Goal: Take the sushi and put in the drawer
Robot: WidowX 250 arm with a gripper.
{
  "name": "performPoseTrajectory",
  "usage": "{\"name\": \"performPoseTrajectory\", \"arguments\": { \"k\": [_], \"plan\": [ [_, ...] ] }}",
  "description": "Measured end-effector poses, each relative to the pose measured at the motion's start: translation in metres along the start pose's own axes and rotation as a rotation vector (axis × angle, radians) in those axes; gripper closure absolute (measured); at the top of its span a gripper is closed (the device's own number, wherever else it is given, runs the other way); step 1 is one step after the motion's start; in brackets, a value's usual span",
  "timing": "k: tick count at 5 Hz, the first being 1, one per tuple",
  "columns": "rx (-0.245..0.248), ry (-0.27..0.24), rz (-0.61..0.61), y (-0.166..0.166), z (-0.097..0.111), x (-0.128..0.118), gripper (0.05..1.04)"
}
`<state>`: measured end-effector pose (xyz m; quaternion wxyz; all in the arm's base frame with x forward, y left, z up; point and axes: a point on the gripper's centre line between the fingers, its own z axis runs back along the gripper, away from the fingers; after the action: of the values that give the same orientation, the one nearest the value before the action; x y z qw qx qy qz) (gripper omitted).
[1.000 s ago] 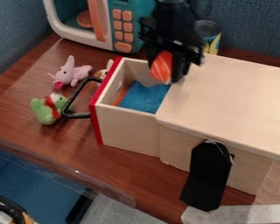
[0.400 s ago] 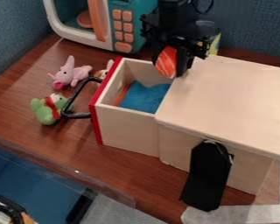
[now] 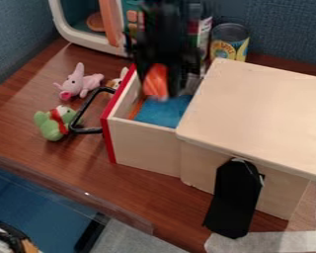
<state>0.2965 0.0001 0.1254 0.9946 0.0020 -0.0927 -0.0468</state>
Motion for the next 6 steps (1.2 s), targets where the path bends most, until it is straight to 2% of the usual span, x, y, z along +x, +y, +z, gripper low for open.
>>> {"name": "performPoseTrajectory", "arguments": {
  "k": [1,2,3,4,5,6],
  "plan": [
    [-0.042,-0.038,0.051,0.009,0.006,-0.003,0.506],
    [-0.040,0.026,0.034,0.006,-0.012,-0.002,0.506],
    [-0.028,0.111,0.022,-0.001,-0.040,0.000,0.507],
    [-0.008,0.175,0.016,-0.002,-0.059,0.002,0.506],
    [0.005,0.179,0.028,-0.001,-0.059,0.002,0.455],
    [0.008,0.171,0.043,0.001,-0.057,0.001,0.148]
  ]
}}
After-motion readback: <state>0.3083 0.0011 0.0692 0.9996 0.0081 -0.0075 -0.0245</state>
